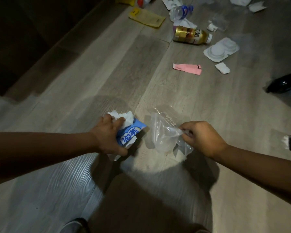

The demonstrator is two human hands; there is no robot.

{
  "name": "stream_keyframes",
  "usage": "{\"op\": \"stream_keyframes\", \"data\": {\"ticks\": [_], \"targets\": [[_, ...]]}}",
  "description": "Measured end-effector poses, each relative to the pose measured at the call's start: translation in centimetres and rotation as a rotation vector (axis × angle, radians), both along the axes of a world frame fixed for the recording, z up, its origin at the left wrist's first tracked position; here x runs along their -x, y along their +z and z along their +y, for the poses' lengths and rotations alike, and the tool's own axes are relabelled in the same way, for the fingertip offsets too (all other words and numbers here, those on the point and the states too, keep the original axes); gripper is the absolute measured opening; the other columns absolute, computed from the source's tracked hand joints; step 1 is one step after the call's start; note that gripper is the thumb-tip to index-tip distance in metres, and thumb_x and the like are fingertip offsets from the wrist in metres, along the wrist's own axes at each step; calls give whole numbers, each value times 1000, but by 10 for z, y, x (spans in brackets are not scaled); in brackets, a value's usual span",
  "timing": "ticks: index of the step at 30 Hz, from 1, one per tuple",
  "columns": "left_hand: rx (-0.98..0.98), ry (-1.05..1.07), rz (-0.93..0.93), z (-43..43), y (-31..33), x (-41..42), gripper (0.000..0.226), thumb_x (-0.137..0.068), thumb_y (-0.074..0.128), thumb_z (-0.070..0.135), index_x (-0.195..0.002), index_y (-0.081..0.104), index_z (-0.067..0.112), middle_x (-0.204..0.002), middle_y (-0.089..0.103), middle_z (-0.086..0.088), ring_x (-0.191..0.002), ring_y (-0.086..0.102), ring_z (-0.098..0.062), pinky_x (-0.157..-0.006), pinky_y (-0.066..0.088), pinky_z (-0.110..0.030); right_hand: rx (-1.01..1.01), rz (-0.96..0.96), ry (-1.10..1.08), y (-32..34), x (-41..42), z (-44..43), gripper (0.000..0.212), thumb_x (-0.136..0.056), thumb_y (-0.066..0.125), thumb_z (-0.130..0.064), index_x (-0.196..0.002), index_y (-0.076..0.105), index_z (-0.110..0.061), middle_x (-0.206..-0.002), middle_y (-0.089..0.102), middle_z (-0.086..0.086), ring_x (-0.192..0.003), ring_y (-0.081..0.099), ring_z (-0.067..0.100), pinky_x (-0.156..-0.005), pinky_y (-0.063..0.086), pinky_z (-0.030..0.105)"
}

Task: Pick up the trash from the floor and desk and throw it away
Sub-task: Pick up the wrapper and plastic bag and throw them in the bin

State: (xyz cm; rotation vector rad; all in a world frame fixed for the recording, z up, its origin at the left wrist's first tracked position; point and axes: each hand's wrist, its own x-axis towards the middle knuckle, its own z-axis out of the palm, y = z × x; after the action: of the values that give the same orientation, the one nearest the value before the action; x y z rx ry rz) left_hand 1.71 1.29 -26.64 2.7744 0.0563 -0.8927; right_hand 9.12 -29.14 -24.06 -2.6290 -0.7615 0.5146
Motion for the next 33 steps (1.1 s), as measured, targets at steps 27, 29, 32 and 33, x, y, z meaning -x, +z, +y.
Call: {"op": "stream_keyframes", "data": {"ticks": [27,29,32,33], "targets": [[268,329,-411,-15,479,-113,119,-40,60,74,-145,16,36,-126,25,2,-123,27,-22,-100,34,-33,-408,-259,-709,467,-63,16,18,-73,69,-20,-77,54,-28,-66,58,-14,-61,56,6,-56,46,25],[288,326,-432,-25,540,-110,119,-41,61,73,-144,16,37,-124,25,4,-122,27,-20,-97,32,-30,-448,-266,-766,526,-53,10,16,-73,68,-22,-76,54,-25,-64,58,-9,-61,57,9,-55,46,27],[303,292,-470,-43,635,-105,118,-41,61,74,-144,15,38,-124,26,4,-123,26,-18,-94,31,-28,-523,-319,-815,620,-36,-2,12,-75,62,-25,-76,51,-25,-62,57,-6,-59,55,6,-51,41,21],[315,281,-484,-50,666,-102,118,-41,61,74,-144,14,38,-125,27,4,-124,27,-18,-94,31,-28,-543,-346,-828,652,-29,-8,10,-76,59,-26,-76,49,-24,-62,55,-6,-58,54,5,-49,40,17]]}}
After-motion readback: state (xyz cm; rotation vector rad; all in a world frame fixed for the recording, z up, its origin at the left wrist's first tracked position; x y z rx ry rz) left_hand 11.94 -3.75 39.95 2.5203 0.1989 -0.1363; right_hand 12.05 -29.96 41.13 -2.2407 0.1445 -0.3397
